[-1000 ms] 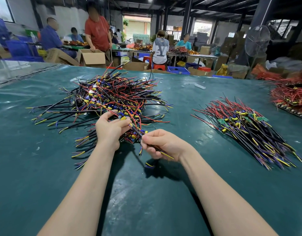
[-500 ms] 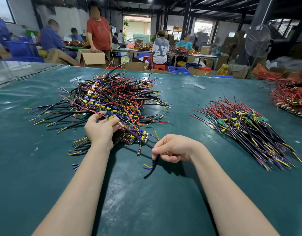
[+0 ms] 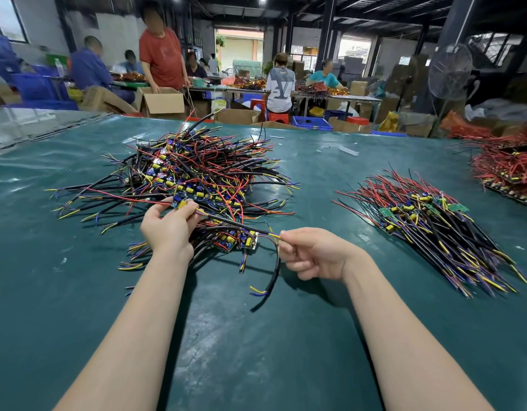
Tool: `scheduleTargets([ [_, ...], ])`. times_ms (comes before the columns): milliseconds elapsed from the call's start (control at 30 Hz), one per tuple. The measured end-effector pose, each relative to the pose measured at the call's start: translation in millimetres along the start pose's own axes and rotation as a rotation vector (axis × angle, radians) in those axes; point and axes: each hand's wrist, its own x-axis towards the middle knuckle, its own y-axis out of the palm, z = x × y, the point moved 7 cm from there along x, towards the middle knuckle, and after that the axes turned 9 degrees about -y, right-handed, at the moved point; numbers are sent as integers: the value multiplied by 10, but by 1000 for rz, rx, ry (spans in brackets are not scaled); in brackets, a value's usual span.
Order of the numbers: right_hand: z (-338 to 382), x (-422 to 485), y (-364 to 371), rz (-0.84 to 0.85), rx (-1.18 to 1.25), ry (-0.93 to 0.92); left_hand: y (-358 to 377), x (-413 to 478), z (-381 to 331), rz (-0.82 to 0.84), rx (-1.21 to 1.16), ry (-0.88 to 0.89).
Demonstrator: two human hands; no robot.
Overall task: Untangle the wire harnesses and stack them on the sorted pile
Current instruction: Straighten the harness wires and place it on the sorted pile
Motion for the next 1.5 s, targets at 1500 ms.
scheduleTargets([
  [1500, 116, 190, -153, -476, 245, -295, 553, -593, 695, 633, 591, -418],
])
